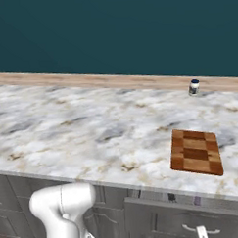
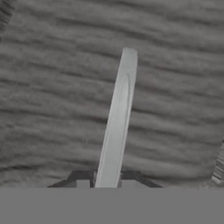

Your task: Open the drawer on the right and place the cutting tools on the cutting board.

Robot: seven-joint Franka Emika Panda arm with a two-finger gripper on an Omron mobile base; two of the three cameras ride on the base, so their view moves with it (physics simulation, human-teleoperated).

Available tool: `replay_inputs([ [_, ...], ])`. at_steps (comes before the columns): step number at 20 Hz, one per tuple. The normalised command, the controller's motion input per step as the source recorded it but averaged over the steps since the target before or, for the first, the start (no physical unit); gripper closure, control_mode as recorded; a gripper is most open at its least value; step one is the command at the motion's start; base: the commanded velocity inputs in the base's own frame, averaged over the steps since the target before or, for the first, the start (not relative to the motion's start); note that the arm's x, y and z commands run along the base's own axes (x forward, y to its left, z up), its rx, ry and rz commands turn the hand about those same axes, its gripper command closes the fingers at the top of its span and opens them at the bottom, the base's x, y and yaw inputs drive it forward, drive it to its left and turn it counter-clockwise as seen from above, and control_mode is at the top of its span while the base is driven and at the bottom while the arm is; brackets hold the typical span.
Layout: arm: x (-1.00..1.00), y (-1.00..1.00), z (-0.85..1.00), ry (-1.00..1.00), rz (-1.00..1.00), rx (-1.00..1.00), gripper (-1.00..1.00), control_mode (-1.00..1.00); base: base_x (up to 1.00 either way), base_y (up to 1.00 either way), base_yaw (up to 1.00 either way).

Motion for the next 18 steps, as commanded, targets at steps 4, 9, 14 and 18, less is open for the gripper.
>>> replay_inputs([
  [4,-0.78,-0.54,0.0,0.0,-0.05,-0.02,1.0,-1.0,0.0,0.0,0.0],
  [9,-0.89,-0.57,-0.01,0.0,-0.06,-0.02,1.0,-1.0,0.0,0.0,0.0],
  [14,-0.92,-0.59,-0.04,0.0,-0.06,-0.04,1.0,-1.0,0.0,0.0,0.0],
  [18,-0.93,-0.5,-0.16,0.0,-0.08,-0.07,1.0,-1.0,0.0,0.0,0.0],
])
